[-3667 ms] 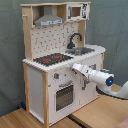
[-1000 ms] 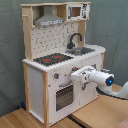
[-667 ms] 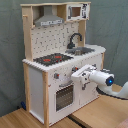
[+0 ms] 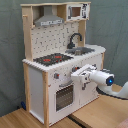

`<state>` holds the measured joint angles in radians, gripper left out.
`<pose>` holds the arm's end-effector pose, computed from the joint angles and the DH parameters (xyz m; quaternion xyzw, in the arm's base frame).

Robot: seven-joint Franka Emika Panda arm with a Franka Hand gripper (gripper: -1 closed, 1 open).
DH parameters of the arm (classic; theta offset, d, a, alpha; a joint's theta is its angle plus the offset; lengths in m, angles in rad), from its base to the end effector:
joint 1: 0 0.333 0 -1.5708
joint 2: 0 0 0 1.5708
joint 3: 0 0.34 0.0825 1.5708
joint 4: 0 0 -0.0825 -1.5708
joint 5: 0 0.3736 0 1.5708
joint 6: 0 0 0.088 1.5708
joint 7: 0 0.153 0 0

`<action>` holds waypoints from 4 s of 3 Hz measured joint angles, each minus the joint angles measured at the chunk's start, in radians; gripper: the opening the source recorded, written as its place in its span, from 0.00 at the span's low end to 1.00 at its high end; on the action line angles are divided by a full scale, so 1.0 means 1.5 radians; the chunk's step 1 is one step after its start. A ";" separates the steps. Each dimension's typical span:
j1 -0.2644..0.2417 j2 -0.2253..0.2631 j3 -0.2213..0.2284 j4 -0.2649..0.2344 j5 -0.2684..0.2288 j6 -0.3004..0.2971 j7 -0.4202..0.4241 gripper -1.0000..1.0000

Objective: Play with the kitchen

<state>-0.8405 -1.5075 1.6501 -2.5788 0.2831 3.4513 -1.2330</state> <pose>0.3660 0.3741 0.3302 0.2043 0.6829 0.2165 0.6671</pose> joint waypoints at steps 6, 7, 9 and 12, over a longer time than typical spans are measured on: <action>0.142 -0.016 -0.035 -0.003 0.173 -0.198 0.169 1.00; 0.160 -0.016 -0.047 -0.003 0.173 -0.242 0.218 1.00; 0.198 -0.016 -0.074 0.000 0.171 -0.337 0.324 1.00; 0.216 -0.016 -0.140 0.030 0.153 -0.464 0.498 1.00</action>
<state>-0.5172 -1.5322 1.4397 -2.5340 0.5126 2.7554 -0.4867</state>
